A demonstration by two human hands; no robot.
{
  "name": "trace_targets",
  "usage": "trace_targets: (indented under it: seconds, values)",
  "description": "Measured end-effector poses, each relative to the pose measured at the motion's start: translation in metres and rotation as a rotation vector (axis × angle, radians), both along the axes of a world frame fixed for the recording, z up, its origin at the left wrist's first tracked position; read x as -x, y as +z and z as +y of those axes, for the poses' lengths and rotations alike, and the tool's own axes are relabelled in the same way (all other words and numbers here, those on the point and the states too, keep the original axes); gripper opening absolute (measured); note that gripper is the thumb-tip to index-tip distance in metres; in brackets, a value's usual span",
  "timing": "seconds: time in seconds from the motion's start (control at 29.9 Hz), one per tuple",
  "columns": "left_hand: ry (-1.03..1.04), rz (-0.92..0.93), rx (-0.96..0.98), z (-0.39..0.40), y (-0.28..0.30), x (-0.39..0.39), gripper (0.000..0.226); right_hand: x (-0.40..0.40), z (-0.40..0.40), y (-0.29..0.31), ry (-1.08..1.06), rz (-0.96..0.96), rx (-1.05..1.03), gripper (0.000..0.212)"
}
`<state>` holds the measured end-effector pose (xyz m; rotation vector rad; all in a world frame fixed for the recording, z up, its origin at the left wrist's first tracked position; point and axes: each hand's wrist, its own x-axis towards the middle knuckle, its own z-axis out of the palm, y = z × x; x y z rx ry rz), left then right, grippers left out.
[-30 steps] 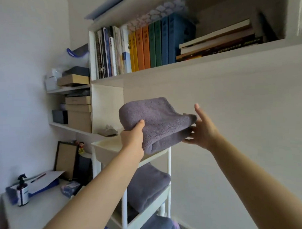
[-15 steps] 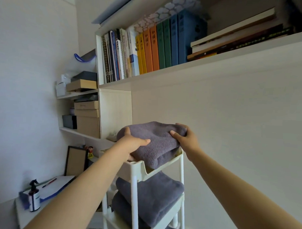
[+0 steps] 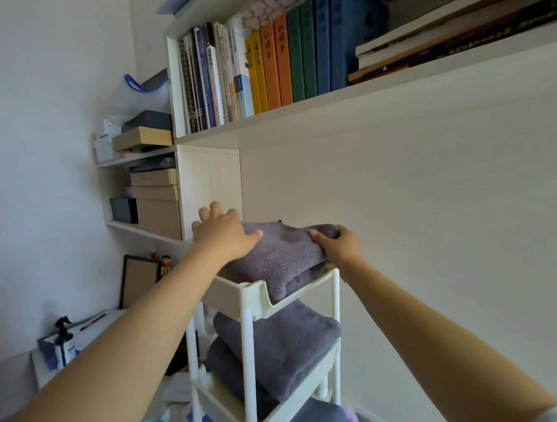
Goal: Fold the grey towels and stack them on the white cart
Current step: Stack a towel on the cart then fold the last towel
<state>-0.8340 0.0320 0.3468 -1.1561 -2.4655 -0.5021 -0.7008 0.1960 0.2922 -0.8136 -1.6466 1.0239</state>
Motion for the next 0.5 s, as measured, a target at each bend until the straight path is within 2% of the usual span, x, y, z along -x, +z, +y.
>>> trace_targets:
  seconds: [0.13, 0.3, 0.43, 0.5]
  values:
    - [-0.218, -0.263, -0.060, 0.014, -0.015, 0.032, 0.050, -0.002, -0.001, -0.002, 0.068, 0.092, 0.141, 0.038]
    - [-0.253, -0.405, -0.350, 0.019, -0.027, 0.057, 0.030, -0.001, -0.004, 0.002, 0.157, 0.278, 0.291, 0.029]
    - [-0.229, -0.411, -0.255, 0.022, -0.031, 0.069, 0.028, 0.003, -0.009, 0.006, 0.164, 0.336, 0.362, 0.015]
    - [-0.195, -0.392, -0.183, 0.025, -0.031, 0.073, 0.030, 0.006, -0.008, 0.005, 0.122, 0.325, 0.333, 0.016]
